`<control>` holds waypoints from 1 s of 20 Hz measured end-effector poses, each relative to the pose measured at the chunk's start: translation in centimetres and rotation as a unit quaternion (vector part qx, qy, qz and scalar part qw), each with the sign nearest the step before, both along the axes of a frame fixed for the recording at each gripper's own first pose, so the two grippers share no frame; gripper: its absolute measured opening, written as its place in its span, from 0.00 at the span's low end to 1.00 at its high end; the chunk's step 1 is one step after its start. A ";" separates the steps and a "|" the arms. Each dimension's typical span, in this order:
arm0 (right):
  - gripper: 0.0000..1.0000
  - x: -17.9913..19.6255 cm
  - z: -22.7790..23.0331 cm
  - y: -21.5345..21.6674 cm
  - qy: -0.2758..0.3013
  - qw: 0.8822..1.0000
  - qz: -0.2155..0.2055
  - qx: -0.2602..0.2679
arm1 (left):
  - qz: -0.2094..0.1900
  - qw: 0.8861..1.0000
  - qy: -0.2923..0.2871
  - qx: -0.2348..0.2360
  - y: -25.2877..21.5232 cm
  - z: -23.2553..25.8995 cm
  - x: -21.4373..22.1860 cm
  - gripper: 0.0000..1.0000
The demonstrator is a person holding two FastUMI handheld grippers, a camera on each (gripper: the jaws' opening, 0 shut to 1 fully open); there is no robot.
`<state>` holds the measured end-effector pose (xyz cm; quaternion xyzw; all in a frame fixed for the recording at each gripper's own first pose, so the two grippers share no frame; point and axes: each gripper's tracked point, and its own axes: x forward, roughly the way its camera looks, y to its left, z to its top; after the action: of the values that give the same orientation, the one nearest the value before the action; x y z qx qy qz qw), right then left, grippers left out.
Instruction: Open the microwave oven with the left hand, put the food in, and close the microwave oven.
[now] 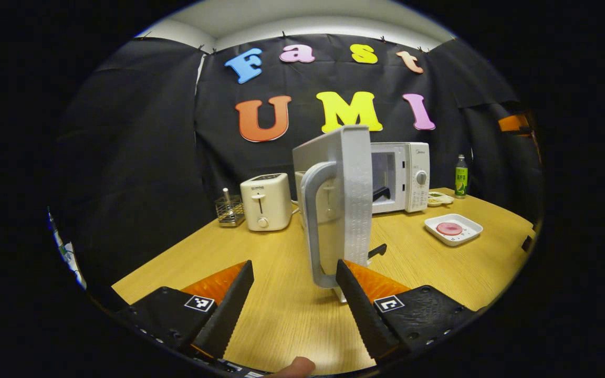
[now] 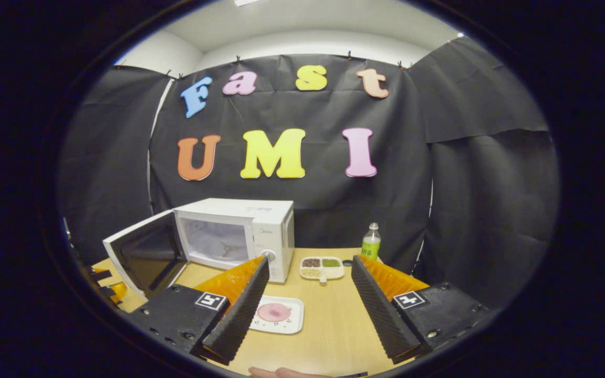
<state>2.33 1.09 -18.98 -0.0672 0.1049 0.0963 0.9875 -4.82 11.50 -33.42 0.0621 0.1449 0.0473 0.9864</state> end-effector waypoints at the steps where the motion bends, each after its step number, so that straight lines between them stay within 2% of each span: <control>1: 0.91 0.8 -0.7 -0.2 0.012 1.000 -0.002 -0.006 | 0.005 1.000 -0.004 -0.008 0.3 0.9 -0.6 0.94; 2: 0.92 1.4 -1.4 -0.3 0.025 1.000 -0.004 -0.009 | 0.012 1.000 -0.005 -0.015 0.5 1.7 -0.9 0.94; 3: 1.00 2.1 -2.1 -0.4 0.038 0.999 -0.005 -0.013 | 0.018 1.000 -0.008 -0.020 0.8 2.8 -1.2 0.94; 4: 0.92 2.8 -2.8 -0.5 0.052 0.999 -0.005 -0.017 | 0.024 0.999 -0.013 -0.019 0.9 4.0 -1.3 0.94; 5: 1.00 3.4 -3.3 -0.4 0.065 0.998 0.000 -0.020 | 0.034 0.999 -0.017 -0.014 1.3 5.4 -1.2 0.94; 8: 1.00 5.2 -5.0 0.0 0.124 0.992 0.025 -0.021 | 0.074 0.996 -0.045 0.000 1.7 10.4 -1.4 0.94; 10: 0.98 6.8 -6.3 -0.3 0.160 0.986 0.028 -0.025 | 0.062 0.996 -0.067 -0.024 -0.5 13.6 -0.9 0.94; 12: 0.98 8.2 -8.5 -0.5 0.210 0.976 0.034 -0.042 | 0.045 0.996 -0.069 -0.042 -2.4 15.8 -0.2 0.94; 13: 0.91 8.6 -9.8 -0.3 0.244 0.968 0.042 -0.045 | 0.041 0.995 -0.077 -0.045 -3.0 17.1 0.3 0.94; 14: 0.98 8.7 -11.1 -0.1 0.278 0.958 0.051 -0.045 | 0.034 0.995 -0.083 -0.049 -3.8 18.1 0.8 0.95; 17: 0.98 9.2 -14.6 0.7 0.368 0.927 0.067 -0.037 | 0.025 0.994 -0.087 -0.054 -5.7 20.5 2.0 0.95; 20: 0.91 9.7 -18.8 1.3 0.447 0.892 0.068 -0.032 | 0.021 0.994 -0.098 -0.036 -6.9 22.5 3.3 0.95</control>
<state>12.03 2.41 -37.83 -0.0559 0.5331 0.1793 0.8249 -1.54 4.59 -10.95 0.0181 0.0506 0.0687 0.9962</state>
